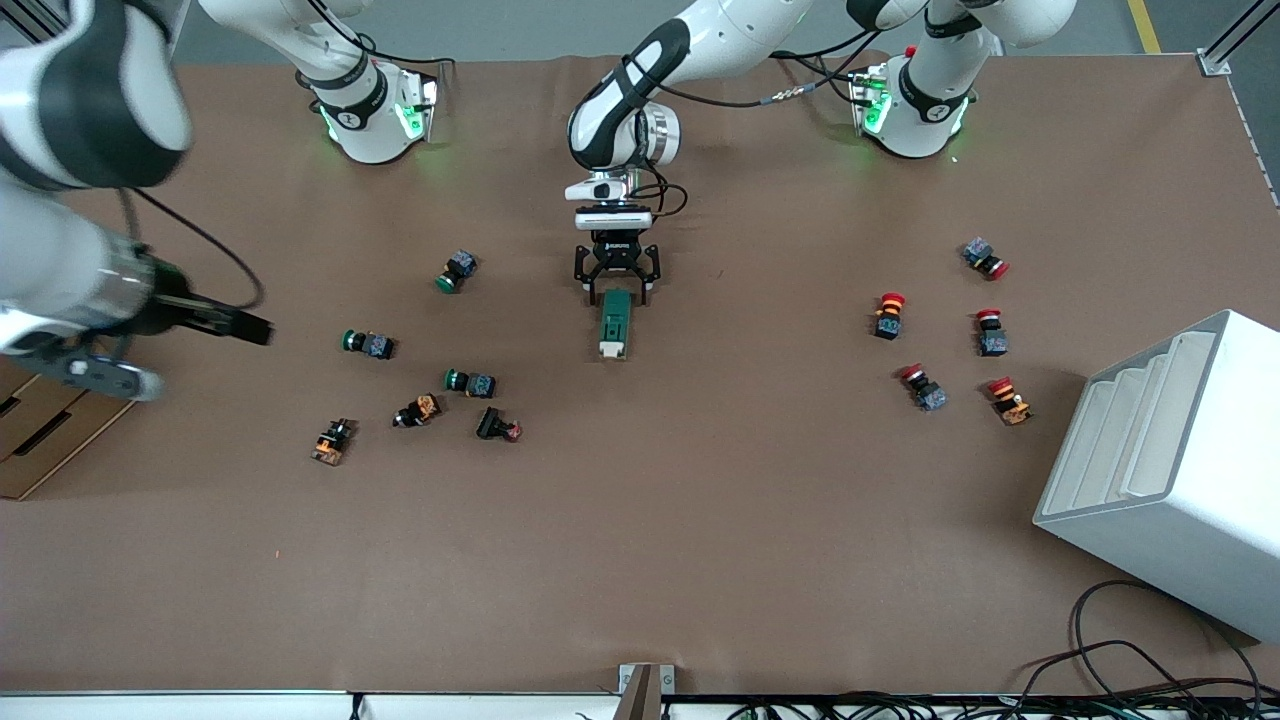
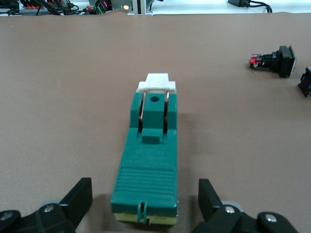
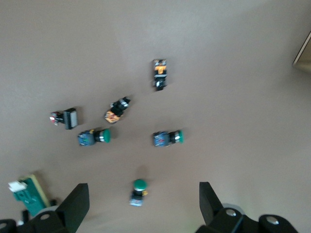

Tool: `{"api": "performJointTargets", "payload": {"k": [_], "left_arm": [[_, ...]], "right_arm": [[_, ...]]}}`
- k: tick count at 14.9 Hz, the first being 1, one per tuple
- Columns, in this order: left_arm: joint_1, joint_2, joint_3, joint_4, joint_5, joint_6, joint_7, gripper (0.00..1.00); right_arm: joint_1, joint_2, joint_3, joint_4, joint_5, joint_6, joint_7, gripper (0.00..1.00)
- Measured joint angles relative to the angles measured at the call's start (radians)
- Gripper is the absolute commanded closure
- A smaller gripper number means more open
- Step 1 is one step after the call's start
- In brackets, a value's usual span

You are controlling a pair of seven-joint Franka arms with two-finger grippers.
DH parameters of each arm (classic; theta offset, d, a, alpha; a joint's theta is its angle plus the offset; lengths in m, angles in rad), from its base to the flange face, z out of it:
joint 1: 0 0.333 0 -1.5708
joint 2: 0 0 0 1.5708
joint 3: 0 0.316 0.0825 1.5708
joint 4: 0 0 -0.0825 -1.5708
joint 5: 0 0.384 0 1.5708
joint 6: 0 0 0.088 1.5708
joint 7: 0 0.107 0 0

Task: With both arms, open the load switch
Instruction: 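Reach the right gripper over the white switch lever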

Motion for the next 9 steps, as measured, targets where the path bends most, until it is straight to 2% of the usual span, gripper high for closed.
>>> {"api": "performJointTargets", "payload": {"k": [4, 9], "left_arm": [[-0.007, 0.001, 0.000, -0.001, 0.003, -0.010, 0.000, 0.03], [-0.024, 0.015, 0.000, -0.003, 0.023, -0.063, -0.031, 0.02]], "right_arm": [[0.144, 0.085, 0.005, -0.002, 0.044, 0.077, 0.396, 0.00], [0.273, 0.197, 0.006, -0.003, 0.075, 0.173, 0.739, 0.00]]}}
